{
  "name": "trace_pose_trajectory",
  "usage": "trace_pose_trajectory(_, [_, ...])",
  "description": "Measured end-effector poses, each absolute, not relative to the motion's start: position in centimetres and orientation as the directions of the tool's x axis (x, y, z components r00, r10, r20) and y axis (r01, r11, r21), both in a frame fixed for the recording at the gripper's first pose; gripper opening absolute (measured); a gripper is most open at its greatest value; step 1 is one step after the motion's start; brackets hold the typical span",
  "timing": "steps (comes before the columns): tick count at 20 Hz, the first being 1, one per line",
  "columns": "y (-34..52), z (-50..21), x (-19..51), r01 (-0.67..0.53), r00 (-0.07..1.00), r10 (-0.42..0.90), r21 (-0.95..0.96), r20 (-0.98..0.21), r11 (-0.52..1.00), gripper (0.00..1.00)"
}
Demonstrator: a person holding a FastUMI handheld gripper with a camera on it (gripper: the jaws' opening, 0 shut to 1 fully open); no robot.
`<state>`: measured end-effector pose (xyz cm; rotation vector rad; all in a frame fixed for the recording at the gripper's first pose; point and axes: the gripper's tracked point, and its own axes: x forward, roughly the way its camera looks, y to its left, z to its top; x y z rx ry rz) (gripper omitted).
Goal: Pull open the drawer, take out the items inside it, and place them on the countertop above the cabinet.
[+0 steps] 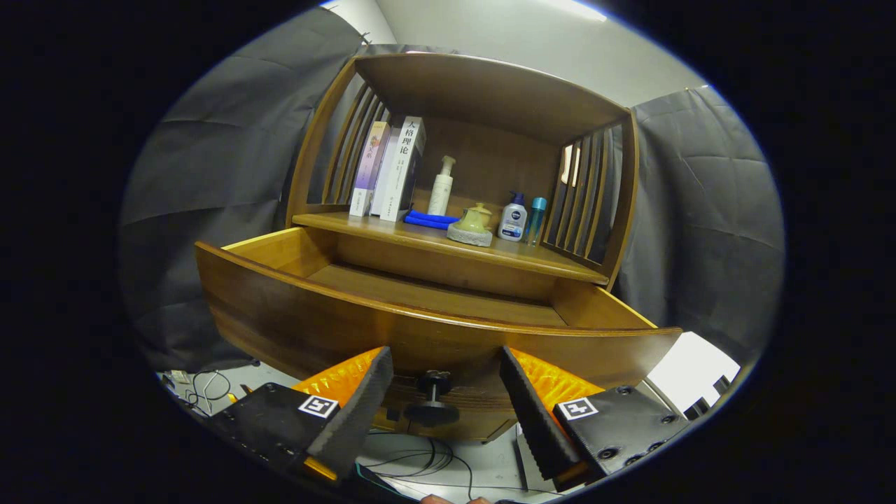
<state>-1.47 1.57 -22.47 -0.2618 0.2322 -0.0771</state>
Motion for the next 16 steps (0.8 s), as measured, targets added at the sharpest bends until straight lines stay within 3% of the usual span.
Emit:
trace_pose_trajectory(5, [1.3, -24.0, 0.3, 0.037, 0.948, -0.095, -0.193, -0.302, 0.981, 0.99])
trace_pose_trajectory(16, [1.6, -23.4, 5.3, 0.057, 0.955, -0.102, -0.166, -0.279, 0.984, 0.98])
